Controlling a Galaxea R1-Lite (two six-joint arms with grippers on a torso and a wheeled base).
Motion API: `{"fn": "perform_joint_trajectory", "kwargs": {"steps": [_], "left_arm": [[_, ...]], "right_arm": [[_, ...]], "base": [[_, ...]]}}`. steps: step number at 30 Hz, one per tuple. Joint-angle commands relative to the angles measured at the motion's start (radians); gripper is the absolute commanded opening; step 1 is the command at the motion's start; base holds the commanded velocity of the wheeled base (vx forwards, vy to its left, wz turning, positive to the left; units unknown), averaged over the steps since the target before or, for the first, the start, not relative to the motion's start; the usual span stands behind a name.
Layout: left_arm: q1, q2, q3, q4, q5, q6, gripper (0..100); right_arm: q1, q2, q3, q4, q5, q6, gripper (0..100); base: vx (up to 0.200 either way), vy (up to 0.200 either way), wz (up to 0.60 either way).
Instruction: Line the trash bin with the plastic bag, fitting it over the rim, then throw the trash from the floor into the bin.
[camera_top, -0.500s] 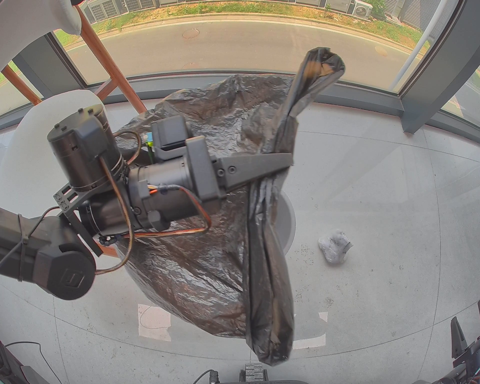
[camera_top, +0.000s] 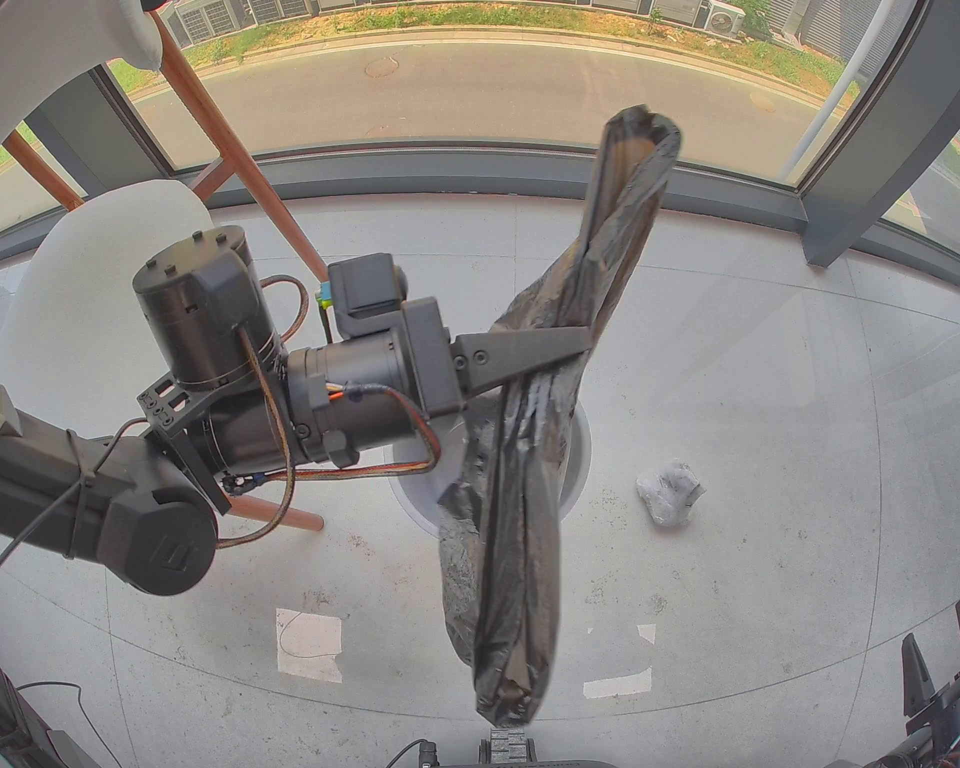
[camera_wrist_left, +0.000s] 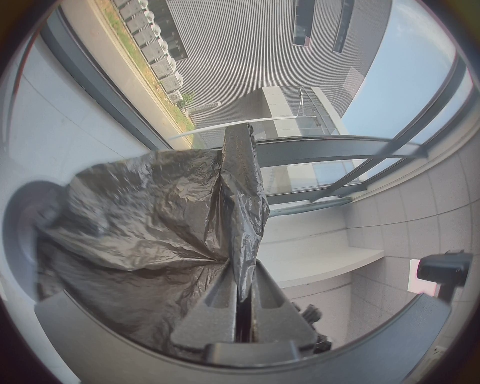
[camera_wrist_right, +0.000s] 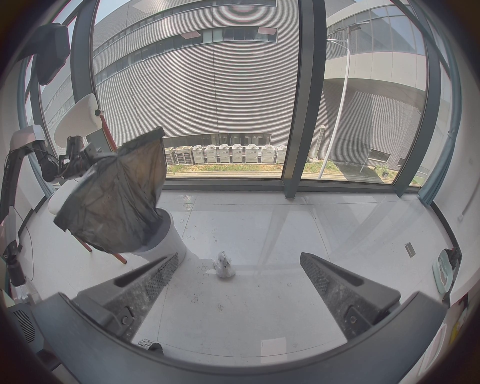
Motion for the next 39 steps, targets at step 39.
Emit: {"fn": "perform_joint_trajectory", "kwargs": {"steps": [39], "left_arm": [[-0.113,-0.033,-0.230,0.718,0.454,0.734,0]], "right_arm": [[0.405,1.139,-0.818,-0.018,0.291,0.529,100]], "base": [[0.000,0.000,0.00]]}}
